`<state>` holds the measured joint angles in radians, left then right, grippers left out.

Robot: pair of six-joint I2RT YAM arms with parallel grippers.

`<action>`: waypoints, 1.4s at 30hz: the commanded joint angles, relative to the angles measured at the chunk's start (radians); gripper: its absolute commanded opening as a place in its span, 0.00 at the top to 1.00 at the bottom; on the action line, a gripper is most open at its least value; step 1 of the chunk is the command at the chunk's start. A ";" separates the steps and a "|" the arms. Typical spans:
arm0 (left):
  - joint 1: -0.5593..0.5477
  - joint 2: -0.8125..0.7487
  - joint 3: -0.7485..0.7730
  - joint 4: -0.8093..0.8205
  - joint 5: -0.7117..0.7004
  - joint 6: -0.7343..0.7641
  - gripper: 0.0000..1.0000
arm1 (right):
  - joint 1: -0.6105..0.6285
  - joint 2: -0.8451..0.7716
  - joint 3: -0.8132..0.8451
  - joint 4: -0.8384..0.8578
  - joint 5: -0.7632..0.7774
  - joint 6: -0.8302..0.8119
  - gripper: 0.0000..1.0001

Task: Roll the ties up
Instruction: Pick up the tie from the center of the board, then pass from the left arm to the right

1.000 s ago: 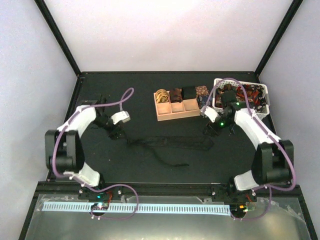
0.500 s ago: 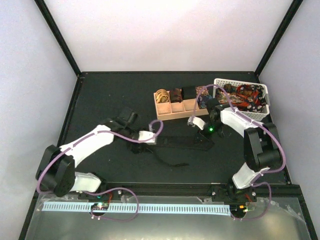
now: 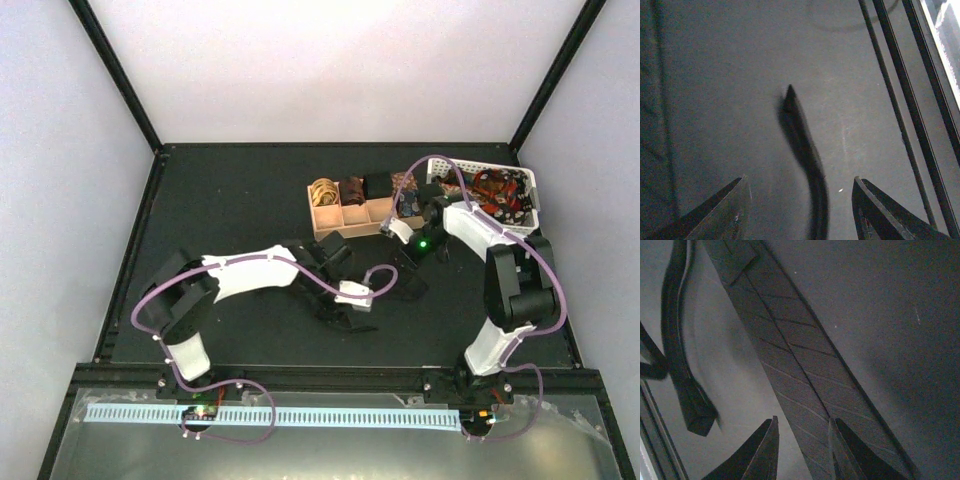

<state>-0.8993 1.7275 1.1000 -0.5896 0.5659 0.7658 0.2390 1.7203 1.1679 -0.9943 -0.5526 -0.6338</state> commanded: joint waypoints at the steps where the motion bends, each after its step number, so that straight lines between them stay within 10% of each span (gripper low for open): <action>1: -0.076 0.058 0.036 -0.072 -0.055 -0.041 0.42 | -0.003 0.009 0.019 -0.030 -0.064 0.013 0.69; 7: -0.093 0.086 -0.023 -0.037 -0.116 -0.061 0.44 | -0.031 -0.040 -0.040 0.016 -0.107 -0.005 0.67; 17: -0.068 0.135 0.046 -0.162 -0.092 -0.055 0.98 | -0.076 -0.111 -0.066 0.060 -0.233 -0.007 0.52; 24: 0.158 0.116 0.213 -0.549 0.362 0.189 0.98 | -0.067 -0.185 -0.138 0.181 -0.548 0.048 0.38; 33: 0.291 0.160 0.361 -0.828 0.470 0.416 0.98 | 0.073 -0.135 -0.142 0.132 -0.725 0.007 0.34; 42: 0.332 0.214 0.414 -0.864 0.511 0.426 0.98 | 0.173 -0.138 -0.175 0.217 -0.720 0.098 0.57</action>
<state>-0.5919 1.9171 1.4788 -1.4143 1.0103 1.1412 0.3893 1.5944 1.0161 -0.8143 -1.2324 -0.5529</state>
